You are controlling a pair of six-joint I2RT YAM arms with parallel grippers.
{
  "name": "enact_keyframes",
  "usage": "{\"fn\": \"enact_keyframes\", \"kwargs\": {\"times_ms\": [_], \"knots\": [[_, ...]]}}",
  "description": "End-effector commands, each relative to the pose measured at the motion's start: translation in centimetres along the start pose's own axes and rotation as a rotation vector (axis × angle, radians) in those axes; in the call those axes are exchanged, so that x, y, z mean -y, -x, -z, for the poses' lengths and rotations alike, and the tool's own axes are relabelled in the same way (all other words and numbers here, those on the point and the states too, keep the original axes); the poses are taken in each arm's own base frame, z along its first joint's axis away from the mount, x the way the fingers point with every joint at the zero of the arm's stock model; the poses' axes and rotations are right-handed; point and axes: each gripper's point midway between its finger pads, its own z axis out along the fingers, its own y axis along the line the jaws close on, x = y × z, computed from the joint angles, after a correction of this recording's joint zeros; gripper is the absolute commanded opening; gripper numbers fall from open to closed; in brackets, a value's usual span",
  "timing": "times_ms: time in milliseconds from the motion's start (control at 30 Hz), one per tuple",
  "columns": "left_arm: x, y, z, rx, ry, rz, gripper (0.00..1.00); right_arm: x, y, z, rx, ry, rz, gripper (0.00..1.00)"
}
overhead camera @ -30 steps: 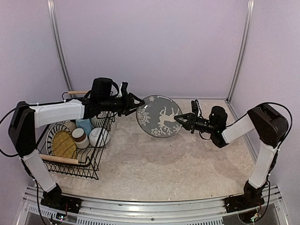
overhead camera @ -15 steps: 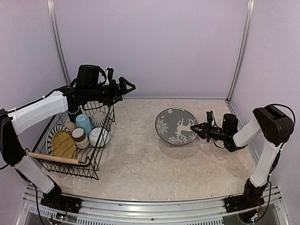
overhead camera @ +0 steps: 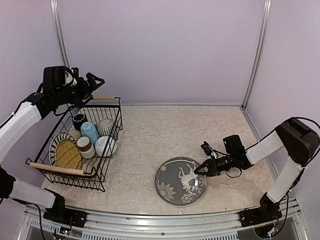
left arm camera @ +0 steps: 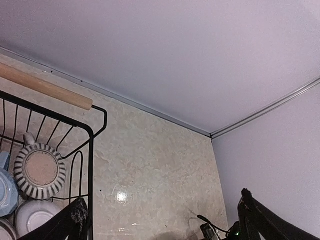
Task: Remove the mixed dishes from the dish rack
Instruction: Place the plate at the center of the board, then grab the plate from the dish rack.
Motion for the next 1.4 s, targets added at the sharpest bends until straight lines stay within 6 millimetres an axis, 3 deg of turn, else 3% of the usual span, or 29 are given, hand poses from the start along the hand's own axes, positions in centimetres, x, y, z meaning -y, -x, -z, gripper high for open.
{"fn": "enact_keyframes", "kwargs": {"times_ms": [0, 167, 233, 367, 567, 767, 900, 1100, 1367], "knots": [[-1.4, 0.8, 2.7, 0.057, 0.034, 0.005, 0.99, -2.3, -3.5, -0.6, -0.117, 0.099, 0.081, 0.0], [-3.7, 1.2, 5.2, 0.049, 0.126, 0.03, 0.99, 0.2, -5.4, -1.2, -0.179, 0.01, 0.038, 0.0], [-4.6, 0.8, 6.0, 0.024, 0.17, 0.024, 0.99, 1.1, -5.2, -1.2, -0.172, -0.046, 0.044, 0.11], [-7.1, -0.7, 7.6, -0.052, 0.305, 0.038, 0.98, 2.3, -3.5, -0.9, -0.12, -0.166, 0.064, 0.32], [-11.6, -4.1, 11.1, -0.229, 0.578, 0.083, 0.88, 4.2, -0.8, 0.2, -0.056, -0.359, 0.105, 0.58], [-14.0, -5.8, 15.2, -0.304, 0.753, 0.078, 0.85, 3.9, 2.5, 1.8, 0.022, -0.487, 0.188, 0.76], [-16.2, -5.8, 17.3, -0.336, 0.867, 0.095, 0.79, 3.0, 4.1, 2.2, 0.037, -0.501, 0.242, 0.79], [-19.1, -5.0, 16.8, -0.419, 0.931, 0.003, 0.62, 2.0, 4.9, 2.0, 0.06, -0.463, 0.281, 0.79], [-21.3, -3.1, 13.6, -0.402, 0.832, -0.26, 0.57, 1.0, 4.6, 1.8, 0.068, -0.405, 0.288, 0.79]]}}
